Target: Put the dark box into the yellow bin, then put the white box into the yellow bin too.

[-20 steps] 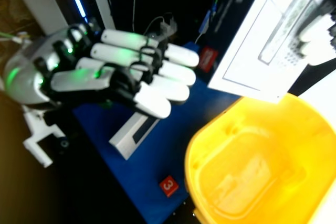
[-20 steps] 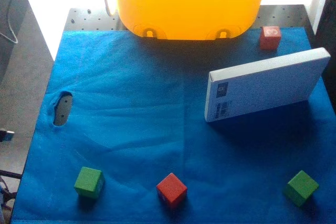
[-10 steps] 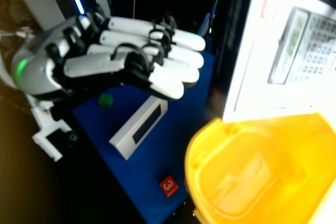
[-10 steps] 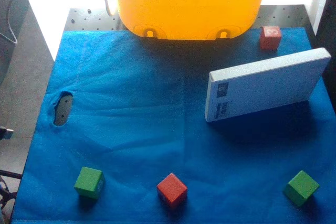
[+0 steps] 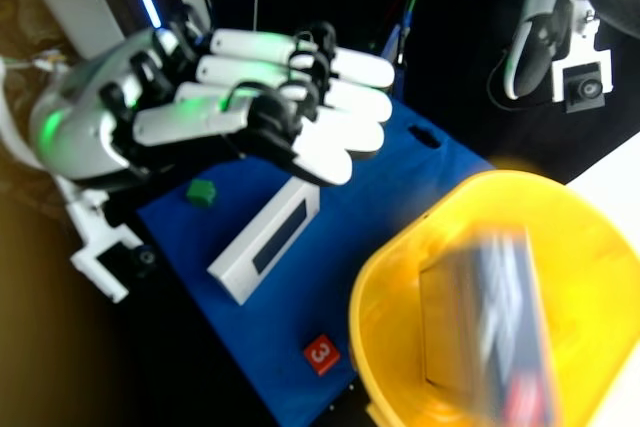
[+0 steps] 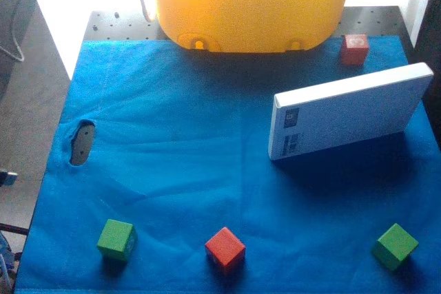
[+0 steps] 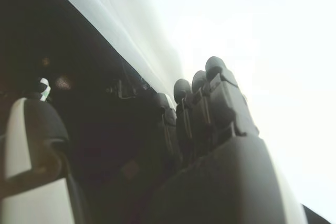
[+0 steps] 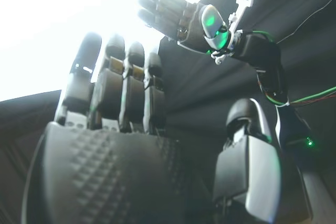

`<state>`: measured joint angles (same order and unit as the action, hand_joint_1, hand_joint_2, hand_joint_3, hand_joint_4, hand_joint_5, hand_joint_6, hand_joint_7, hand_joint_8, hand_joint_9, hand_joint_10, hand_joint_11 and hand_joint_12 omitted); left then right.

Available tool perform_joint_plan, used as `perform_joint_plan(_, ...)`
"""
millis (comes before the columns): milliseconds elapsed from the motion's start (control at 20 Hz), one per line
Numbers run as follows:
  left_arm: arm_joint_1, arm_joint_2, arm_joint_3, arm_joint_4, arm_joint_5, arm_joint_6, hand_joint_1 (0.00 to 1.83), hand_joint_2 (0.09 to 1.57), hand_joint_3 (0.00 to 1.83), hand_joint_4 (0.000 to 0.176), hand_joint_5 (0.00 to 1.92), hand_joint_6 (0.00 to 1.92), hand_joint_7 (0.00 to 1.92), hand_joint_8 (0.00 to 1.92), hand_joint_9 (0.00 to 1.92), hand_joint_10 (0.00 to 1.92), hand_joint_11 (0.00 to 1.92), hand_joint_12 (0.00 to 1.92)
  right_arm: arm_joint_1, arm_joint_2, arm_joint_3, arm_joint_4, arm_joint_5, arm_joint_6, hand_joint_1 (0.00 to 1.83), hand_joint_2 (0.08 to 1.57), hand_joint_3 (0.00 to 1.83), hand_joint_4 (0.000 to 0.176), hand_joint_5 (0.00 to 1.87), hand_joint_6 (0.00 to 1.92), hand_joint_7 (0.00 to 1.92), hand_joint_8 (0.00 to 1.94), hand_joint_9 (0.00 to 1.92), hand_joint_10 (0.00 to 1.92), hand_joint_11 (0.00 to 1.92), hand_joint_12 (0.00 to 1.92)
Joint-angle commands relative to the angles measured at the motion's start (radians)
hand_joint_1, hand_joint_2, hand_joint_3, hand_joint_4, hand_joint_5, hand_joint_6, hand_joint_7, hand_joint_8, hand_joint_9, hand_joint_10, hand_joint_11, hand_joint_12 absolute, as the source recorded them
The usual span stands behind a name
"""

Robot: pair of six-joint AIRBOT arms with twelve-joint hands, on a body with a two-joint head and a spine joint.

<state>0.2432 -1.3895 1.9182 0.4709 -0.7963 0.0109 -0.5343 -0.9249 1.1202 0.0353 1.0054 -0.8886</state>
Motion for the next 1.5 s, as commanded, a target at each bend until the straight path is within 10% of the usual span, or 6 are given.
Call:
perform_joint_plan(0, -0.009, 0.011, -0.002, -0.061, -0.093, -0.006, 1.23, 0.83, 0.0, 0.051, 0.46, 0.0, 0.31, 0.0, 0.2, 0.0, 0.19, 0.06, 0.02, 0.001, -0.011, 0.009, 0.121, 0.01, 0.26, 0.88, 0.0, 0.017, 0.3, 0.0, 0.45, 0.0, 0.42, 0.0, 0.1, 0.83)
perform_joint_plan(400, 0.013, 0.106, -0.069, -0.06, -0.062, 0.022, 1.19, 0.83, 0.0, 0.091, 0.49, 0.0, 0.29, 0.0, 0.24, 0.01, 0.24, 0.08, -0.066, 0.042, -0.088, 0.02, 0.121, 0.01, 0.39, 0.81, 0.0, 0.003, 0.11, 0.0, 0.3, 0.0, 0.3, 0.0, 0.0, 0.68)
perform_joint_plan(500, 0.018, 0.126, -0.085, -0.06, -0.06, 0.029, 1.08, 0.83, 0.0, 0.175, 0.47, 0.0, 0.25, 0.0, 0.21, 0.0, 0.16, 0.05, -0.1, 0.055, -0.105, 0.034, 0.121, 0.01, 0.5, 0.81, 0.0, 0.035, 0.11, 0.0, 0.29, 0.0, 0.28, 0.0, 0.0, 0.65)
perform_joint_plan(700, 0.045, 0.15, -0.112, -0.076, -0.072, 0.058, 0.99, 0.84, 0.0, 0.176, 0.41, 0.0, 0.32, 0.01, 0.29, 0.01, 0.0, 0.65, -0.171, 0.069, -0.128, 0.056, 0.121, 0.01, 0.42, 0.77, 0.01, 0.003, 0.08, 0.0, 0.26, 0.0, 0.23, 0.0, 0.0, 0.64)
perform_joint_plan(1300, 0.069, 0.158, -0.132, -0.091, -0.091, 0.074, 0.86, 0.97, 0.02, 0.169, 0.51, 0.02, 0.06, 0.0, 0.01, 0.0, 0.02, 0.01, -0.312, 0.036, -0.11, 0.117, 0.064, 0.01, 0.62, 0.74, 0.0, 0.022, 0.18, 0.01, 0.26, 0.0, 0.23, 0.0, 0.0, 0.41)
perform_joint_plan(1450, 0.075, 0.158, -0.133, -0.091, -0.092, 0.074, 1.0, 0.89, 0.0, 0.145, 0.33, 0.0, 0.3, 0.01, 0.24, 0.01, 0.07, 0.45, -0.312, 0.002, -0.081, 0.117, 0.023, 0.01, 0.72, 0.67, 0.0, 0.014, 0.24, 0.0, 0.31, 0.0, 0.23, 0.0, 0.0, 0.33)
